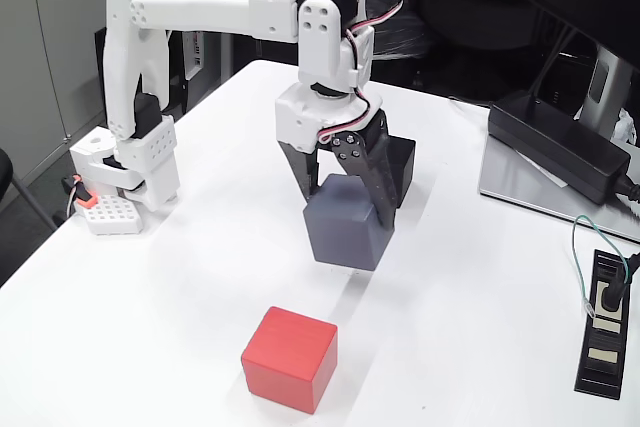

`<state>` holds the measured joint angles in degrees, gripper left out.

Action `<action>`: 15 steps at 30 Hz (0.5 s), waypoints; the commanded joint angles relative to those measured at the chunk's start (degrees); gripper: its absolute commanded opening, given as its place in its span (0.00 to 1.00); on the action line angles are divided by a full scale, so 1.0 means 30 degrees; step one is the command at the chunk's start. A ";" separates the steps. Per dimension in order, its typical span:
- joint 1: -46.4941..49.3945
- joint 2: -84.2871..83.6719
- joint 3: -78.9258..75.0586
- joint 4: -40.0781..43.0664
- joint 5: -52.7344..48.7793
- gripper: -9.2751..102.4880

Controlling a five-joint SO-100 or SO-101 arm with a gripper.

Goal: Stack the three blocks in an ordered color.

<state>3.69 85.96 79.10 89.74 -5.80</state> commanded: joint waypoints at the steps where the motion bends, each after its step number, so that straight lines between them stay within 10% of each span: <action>1: 0.1260 0.0234 -0.2344 0.0293 -0.0820 0.10; 15: 0.5508 0.0264 -0.3340 0.0293 -0.2695 0.10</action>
<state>17.93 85.96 71.72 90.53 -12.39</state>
